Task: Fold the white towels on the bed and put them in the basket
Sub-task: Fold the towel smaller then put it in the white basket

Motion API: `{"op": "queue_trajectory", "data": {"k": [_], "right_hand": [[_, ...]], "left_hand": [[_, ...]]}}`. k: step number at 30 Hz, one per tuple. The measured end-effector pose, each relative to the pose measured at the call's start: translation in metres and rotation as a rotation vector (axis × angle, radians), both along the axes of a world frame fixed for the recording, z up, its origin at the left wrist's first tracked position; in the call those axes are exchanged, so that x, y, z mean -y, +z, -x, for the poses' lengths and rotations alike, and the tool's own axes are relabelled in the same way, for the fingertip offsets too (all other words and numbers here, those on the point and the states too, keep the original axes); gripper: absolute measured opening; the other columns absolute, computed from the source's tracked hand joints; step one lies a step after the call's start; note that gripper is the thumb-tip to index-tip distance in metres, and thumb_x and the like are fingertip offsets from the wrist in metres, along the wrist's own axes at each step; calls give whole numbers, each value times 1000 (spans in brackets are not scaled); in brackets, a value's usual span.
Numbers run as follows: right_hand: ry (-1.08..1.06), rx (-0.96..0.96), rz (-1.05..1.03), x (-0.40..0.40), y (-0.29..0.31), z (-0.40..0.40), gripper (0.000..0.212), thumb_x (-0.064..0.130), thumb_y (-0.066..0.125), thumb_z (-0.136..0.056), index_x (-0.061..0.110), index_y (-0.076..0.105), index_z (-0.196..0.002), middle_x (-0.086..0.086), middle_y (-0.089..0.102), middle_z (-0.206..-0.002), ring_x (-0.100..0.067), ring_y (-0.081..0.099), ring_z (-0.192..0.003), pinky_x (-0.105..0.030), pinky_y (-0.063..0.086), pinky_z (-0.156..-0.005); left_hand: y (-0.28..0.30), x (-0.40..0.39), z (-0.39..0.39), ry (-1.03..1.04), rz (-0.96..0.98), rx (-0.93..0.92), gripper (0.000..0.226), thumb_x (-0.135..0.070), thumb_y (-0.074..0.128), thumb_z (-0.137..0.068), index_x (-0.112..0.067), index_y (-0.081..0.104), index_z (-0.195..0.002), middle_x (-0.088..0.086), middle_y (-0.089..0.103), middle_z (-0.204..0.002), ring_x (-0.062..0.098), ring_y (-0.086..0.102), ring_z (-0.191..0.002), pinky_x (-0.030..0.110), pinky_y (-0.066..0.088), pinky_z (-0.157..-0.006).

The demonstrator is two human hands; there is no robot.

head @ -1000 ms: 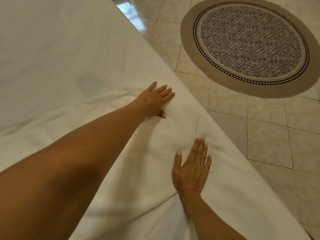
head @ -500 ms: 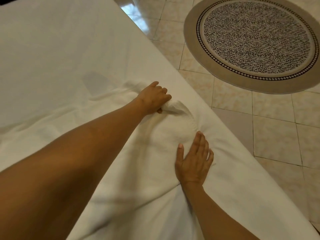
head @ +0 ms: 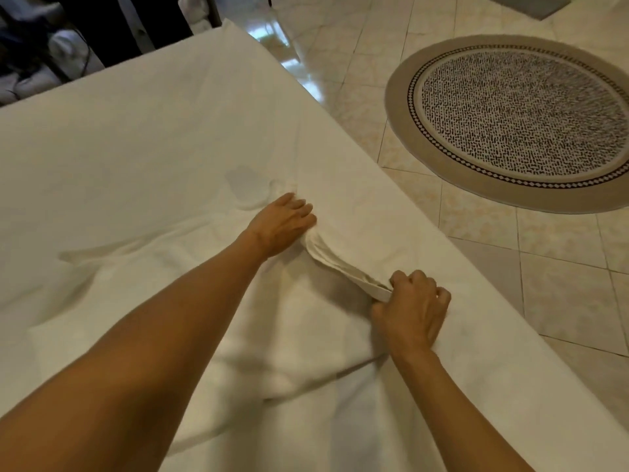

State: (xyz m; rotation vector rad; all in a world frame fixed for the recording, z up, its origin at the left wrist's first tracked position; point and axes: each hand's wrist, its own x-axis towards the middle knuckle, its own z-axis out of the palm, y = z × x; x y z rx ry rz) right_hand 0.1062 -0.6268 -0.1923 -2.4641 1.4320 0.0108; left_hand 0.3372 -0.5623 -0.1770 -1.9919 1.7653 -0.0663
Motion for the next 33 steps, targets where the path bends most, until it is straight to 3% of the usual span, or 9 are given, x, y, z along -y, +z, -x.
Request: {"op": "queue_trajectory", "data": {"k": [3, 6, 7, 9, 11, 15, 19, 26, 33], "right_hand": [[105, -51, -106, -43, 17, -8, 35, 10, 61, -76, 11, 50, -109, -7, 62, -107, -26, 58, -103, -34, 26, -110], [164, -139, -150, -88, 36, -25, 47, 10, 53, -87, 12, 31, -129, -9, 59, -118, -29, 59, -102, -33, 39, -91], [203, -186, -143, -103, 43, -32, 55, 13, 50, -90, 11, 23, -137, -11, 57, -124, -30, 57, -108, -34, 38, -95], [306, -318, -110, -137, 54, -45, 71, 20, 44, -93, 7, 3, -149, -20, 44, -140, -34, 42, -129, -40, 19, -114], [365, -384, -95, -172, 63, -57, 75, 24, 41, -94, 5, -8, -149, -29, 20, -151, -38, 18, -142, -46, -1, -117], [348, -239, -211, -243, 63, -74, 77, 16, 41, -94, 3, -14, -147, -20, -9, -157, -34, -6, -145, -51, -7, -116], [294, -71, -316, -313, 49, -88, 76, 10, 36, -94, 9, -19, -147, -15, -10, -158, -29, -6, -146, -47, -2, -117], [330, 28, -438, -393, 50, -113, 79, 3, 37, -92, 12, -19, -147, -13, -6, -159, -29, 1, -147, -38, 5, -119], [359, 49, -551, -449, 45, -137, 76, 7, 36, -94, 6, -21, -145, -20, -8, -157, -30, -3, -146, -33, 4, -120]], "left_hand": [[15, -35, -12, 14, 13, 10, 41, -3, 38, -96, -6, 40, -137, 15, 36, -149, 27, 34, -138, 39, 17, -117], [29, -76, -27, -21, -16, 95, 44, -3, 35, -98, -3, 32, -141, 16, 30, -152, 28, 27, -142, 41, 14, -118], [32, -89, -33, -10, -41, 117, 45, -4, 32, -99, -4, 28, -143, 15, 26, -154, 28, 23, -143, 41, 12, -118], [38, -120, -45, 27, -79, 153, 46, -5, 27, -100, -4, 20, -146, 13, 19, -157, 26, 16, -146, 40, 9, -119], [43, -153, -58, 37, -76, 163, 48, -4, 26, -100, -4, 16, -147, 12, 16, -158, 26, 14, -146, 39, 9, -119], [46, -219, -78, 78, -49, 105, 57, -3, 28, -100, -6, 2, -151, 11, 11, -159, 24, 12, -147, 33, 9, -119], [42, -286, -92, 179, -15, 14, 57, 1, 26, -99, -9, 5, -151, 9, 8, -160, 22, 10, -147, 33, 12, -120], [37, -372, -116, 270, 70, -54, 55, -1, 37, -99, -12, 20, -150, 8, 23, -157, 23, 19, -146, 35, 13, -118], [24, -417, -134, 327, 47, -41, 54, -3, 35, -99, -13, 18, -150, 10, 19, -158, 25, 16, -146, 35, 10, -119]]}}
